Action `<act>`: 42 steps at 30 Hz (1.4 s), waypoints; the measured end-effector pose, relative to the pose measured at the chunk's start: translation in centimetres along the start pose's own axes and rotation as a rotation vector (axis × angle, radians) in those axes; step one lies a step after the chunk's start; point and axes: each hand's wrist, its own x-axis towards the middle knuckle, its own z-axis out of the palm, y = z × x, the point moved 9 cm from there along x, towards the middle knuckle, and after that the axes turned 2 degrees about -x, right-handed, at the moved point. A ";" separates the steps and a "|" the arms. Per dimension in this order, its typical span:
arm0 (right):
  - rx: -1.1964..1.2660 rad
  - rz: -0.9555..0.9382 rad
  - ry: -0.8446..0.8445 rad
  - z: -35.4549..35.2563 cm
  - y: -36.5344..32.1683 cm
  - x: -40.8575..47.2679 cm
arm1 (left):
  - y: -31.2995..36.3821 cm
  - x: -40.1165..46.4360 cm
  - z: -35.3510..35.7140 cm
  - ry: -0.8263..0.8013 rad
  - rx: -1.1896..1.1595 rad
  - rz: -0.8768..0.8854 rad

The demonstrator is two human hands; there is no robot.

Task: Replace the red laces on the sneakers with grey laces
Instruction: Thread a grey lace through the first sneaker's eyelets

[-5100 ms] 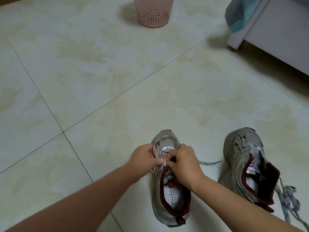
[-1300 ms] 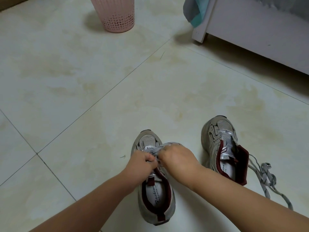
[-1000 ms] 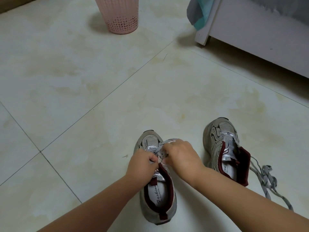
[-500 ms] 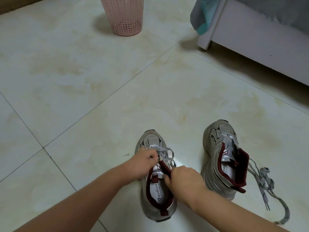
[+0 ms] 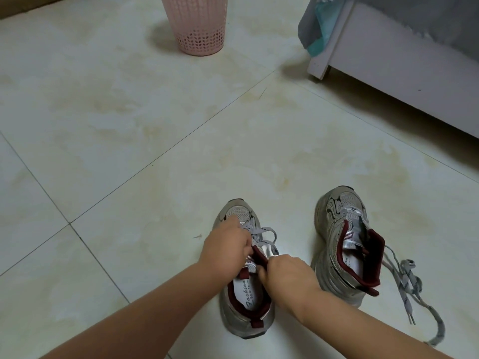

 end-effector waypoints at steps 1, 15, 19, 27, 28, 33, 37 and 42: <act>0.006 0.002 0.002 0.0 0.0 0.0 | 0.0 0.1 -0.1 -0.006 -0.007 -0.003; -0.025 0.048 -0.092 0.4 -0.1 0.1 | -2.0 -1.6 -1.8 -0.351 -0.323 -0.039; -0.047 0.051 -0.093 0.4 -0.2 0.1 | -0.7 -0.6 -0.6 -0.221 0.041 -0.002; -0.031 0.060 -0.071 0.4 -0.1 0.1 | -0.4 -0.5 -0.5 -0.033 0.102 0.061; -0.021 0.062 -0.065 0.4 0.0 0.1 | -0.6 -0.5 -0.5 -0.029 0.089 0.054; -0.015 0.066 -0.045 0.5 0.0 0.1 | -0.9 -0.9 -0.4 -0.027 0.085 -0.042; -0.032 0.078 -0.025 0.5 0.0 0.1 | 0.7 -1.1 -1.1 0.061 0.212 -0.001; -0.040 0.098 -0.007 0.6 0.1 0.1 | 1.1 -1.8 -3.2 0.105 0.184 0.079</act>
